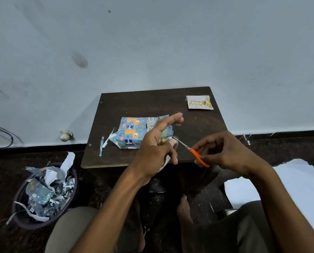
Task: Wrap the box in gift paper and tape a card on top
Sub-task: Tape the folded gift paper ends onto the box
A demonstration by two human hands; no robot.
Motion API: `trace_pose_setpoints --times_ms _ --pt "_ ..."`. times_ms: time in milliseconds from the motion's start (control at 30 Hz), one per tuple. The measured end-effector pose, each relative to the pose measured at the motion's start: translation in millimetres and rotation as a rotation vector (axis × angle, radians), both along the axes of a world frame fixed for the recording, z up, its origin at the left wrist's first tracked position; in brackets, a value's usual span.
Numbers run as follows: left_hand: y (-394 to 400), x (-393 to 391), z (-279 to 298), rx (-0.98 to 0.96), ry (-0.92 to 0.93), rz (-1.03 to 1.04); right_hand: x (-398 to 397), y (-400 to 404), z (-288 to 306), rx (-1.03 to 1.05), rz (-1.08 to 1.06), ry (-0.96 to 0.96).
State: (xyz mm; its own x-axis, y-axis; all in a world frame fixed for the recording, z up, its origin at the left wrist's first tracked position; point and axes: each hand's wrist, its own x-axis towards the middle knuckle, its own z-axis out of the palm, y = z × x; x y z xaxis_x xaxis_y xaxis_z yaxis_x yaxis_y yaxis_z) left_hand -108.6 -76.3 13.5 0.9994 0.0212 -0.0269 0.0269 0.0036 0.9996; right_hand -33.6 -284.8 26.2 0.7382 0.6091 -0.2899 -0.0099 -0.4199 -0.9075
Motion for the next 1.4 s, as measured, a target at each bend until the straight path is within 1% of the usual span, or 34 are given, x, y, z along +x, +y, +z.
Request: trace_pose_setpoints --times_ms 333,500,667,767,933,1033,1167,1300,1400 --pt "-1 1 -1 0.039 -0.007 0.005 1 -2 -3 0.057 0.04 -0.006" --pt "-6 2 0 0.073 -0.003 0.004 5 -6 -9 0.065 0.038 0.037" --pt "-9 4 1 0.085 0.016 -0.02 10 -12 -17 0.051 0.092 0.089" --pt "-11 5 1 0.134 0.0 -0.036 13 -12 -23 0.059 0.109 0.126" --pt "-19 9 2 0.228 -0.021 -0.092 14 -9 -28 0.093 0.067 0.153" --pt "-25 13 3 0.268 -0.031 -0.133 14 -11 -27 0.084 0.046 0.121" --pt "-29 21 2 0.302 -0.056 -0.162 16 -16 -32 0.069 -0.036 0.07" --pt "-33 30 -1 0.399 -0.09 -0.179 20 -15 -39 0.031 -0.104 -0.016" --pt "-35 40 -8 0.513 -0.147 -0.195 27 -12 -48 0.026 -0.16 -0.105"
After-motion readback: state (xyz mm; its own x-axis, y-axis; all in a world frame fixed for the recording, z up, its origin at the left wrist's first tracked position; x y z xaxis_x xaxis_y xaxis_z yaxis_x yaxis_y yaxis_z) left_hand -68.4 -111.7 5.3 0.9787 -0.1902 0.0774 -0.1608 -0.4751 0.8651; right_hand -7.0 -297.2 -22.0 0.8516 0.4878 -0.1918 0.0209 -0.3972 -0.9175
